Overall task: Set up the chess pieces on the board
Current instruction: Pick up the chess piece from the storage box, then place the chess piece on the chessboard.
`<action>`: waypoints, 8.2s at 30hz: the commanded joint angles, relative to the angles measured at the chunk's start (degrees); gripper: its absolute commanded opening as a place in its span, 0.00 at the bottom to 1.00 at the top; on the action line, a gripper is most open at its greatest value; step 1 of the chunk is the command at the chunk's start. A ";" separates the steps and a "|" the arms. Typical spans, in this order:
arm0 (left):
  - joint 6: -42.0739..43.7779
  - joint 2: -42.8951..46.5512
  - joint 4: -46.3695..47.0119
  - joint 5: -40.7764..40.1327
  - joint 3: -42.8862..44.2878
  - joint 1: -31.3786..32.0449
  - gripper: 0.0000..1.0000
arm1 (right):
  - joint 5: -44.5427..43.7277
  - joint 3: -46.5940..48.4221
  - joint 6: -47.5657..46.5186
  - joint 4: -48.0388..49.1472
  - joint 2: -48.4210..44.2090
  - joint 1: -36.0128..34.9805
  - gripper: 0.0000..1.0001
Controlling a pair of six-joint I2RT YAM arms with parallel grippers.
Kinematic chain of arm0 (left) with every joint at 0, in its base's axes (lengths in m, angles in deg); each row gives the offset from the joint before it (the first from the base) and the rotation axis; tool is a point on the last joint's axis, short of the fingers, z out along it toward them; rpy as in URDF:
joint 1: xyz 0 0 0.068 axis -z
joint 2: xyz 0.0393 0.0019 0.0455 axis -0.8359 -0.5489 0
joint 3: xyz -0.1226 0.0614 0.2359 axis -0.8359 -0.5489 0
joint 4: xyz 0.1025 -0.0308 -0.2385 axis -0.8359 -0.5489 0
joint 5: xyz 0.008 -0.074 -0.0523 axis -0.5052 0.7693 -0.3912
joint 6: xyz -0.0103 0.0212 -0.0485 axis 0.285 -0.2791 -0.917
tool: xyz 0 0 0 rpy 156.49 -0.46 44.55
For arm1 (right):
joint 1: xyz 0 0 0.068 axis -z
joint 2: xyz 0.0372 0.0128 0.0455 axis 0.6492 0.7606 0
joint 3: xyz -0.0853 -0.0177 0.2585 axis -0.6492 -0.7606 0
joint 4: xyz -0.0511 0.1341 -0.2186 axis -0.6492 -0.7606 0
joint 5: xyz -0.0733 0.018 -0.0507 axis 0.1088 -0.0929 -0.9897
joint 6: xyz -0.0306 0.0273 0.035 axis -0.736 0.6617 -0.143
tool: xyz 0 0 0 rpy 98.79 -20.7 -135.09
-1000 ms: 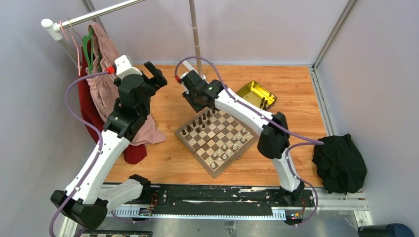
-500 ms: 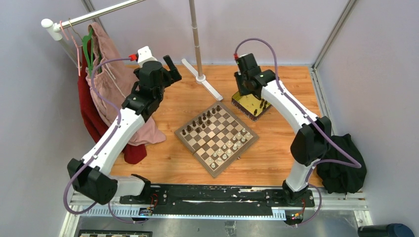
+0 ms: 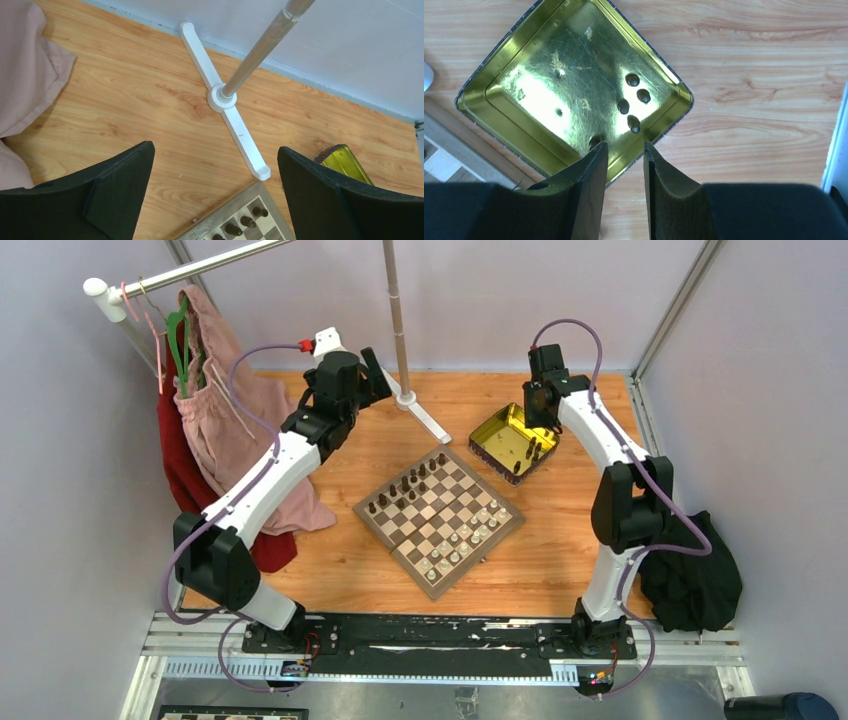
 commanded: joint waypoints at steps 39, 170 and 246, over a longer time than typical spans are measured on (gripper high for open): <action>3.27 -10.02 5.13 0.65 6.76 -2.77 1.00 | 5.48 13.86 2.54 -0.38 21.99 5.75 0.36; -2.55 19.33 1.35 0.30 -19.52 -2.76 1.00 | 4.92 3.68 -5.16 -2.67 7.32 -25.87 0.00; -1.73 16.72 3.02 0.83 -19.22 -2.68 1.00 | 5.44 9.95 -6.49 -2.32 18.64 -27.94 0.33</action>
